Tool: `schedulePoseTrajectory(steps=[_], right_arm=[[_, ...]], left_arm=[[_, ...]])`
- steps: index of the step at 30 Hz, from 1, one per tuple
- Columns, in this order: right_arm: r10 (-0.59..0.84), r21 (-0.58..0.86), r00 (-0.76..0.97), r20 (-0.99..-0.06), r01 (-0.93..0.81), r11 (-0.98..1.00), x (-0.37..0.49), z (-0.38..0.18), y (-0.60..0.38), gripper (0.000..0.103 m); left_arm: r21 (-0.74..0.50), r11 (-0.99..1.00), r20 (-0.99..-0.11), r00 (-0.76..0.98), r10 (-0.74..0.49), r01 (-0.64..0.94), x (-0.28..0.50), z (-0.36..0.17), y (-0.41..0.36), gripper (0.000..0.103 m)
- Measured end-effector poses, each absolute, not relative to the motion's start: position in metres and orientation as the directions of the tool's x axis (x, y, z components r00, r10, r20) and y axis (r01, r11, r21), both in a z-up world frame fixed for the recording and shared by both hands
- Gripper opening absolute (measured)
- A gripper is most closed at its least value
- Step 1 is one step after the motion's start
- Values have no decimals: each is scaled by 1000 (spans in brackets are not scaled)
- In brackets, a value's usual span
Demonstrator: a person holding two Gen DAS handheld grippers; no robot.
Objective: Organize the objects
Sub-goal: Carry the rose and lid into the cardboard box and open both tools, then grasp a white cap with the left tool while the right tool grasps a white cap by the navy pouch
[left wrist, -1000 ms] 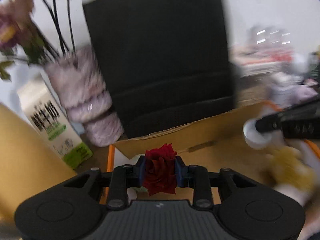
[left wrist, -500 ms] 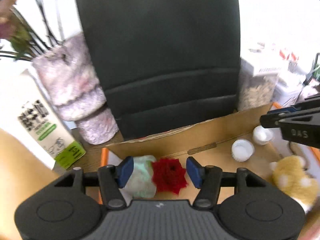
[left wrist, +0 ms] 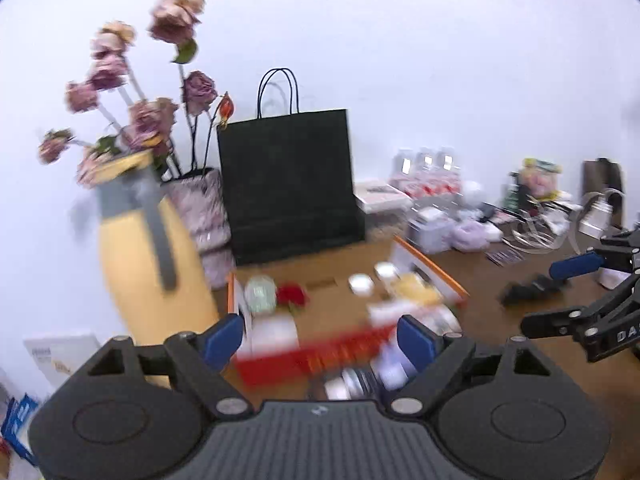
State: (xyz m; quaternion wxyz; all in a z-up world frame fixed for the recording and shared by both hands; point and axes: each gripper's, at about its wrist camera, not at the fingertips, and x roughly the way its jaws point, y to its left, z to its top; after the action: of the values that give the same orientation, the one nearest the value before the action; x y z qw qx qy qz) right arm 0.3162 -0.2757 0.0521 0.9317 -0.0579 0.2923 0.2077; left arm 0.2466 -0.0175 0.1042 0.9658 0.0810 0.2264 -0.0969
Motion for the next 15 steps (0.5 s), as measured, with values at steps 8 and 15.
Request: schedulePoseTrajectory(steps=[8,15], right_arm=[[383,49,756,-530,-424,904,123,24,-314,103],[308,-86,789,-531,-412,907,56,47,-330,103]], left_arm=[[130,982,-411,909,-75,140,77,62,10,90],[39,999,-416,909,9,8,53,59,49,88]])
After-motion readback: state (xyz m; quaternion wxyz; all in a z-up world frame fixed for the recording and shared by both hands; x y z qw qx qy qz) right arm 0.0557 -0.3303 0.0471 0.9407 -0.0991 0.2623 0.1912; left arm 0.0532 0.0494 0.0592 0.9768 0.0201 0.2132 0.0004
